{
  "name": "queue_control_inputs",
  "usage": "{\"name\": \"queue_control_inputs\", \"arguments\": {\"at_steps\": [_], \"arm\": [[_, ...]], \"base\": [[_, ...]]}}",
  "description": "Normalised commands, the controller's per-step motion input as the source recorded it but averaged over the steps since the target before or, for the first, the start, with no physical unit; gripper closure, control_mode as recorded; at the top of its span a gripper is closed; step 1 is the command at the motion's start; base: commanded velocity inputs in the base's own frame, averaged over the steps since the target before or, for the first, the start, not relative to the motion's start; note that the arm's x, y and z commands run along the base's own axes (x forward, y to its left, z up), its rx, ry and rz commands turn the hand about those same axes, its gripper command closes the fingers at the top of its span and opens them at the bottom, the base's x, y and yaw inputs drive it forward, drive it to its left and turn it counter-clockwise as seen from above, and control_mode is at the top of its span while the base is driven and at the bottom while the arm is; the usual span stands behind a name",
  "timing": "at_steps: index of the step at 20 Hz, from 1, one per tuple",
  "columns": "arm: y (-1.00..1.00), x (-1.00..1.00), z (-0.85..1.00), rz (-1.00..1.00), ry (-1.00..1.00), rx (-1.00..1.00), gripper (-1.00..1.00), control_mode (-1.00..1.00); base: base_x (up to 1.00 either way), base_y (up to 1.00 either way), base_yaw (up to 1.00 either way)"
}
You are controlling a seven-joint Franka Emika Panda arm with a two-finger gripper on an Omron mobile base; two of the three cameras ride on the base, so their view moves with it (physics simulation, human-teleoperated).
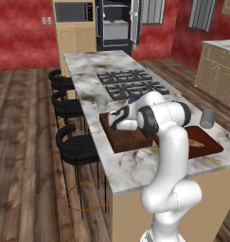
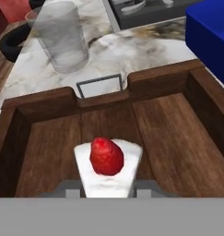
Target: Take the cake and donut from the fridge and place them on the empty tray on the dining counter.
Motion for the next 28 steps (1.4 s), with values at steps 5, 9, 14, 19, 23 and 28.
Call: {"name": "queue_control_inputs", "arguments": {"at_steps": [5,9,14,19,23,28], "arm": [[0.0,0.32,-0.17,0.0,0.0,0.0,1.0,-1.0],[0.03,0.14,-0.23,0.0,0.0,0.0,-1.0,-1.0],[0.01,0.0,-0.03,0.0,0.0,0.0,-1.0,-1.0],[0.0,-0.02,0.01,0.0,0.0,0.0,-1.0,-1.0],[-0.01,-0.33,0.5,0.0,-0.13,0.0,-1.0,-1.0],[-0.1,-0.94,0.82,-0.01,-0.31,0.0,-1.0,-1.0]], "base": [[0.0,0.0,0.0],[0.0,0.0,0.0],[0.0,0.0,0.0],[0.0,0.0,0.0],[0.0,0.0,0.0],[0.0,0.0,0.0]]}}
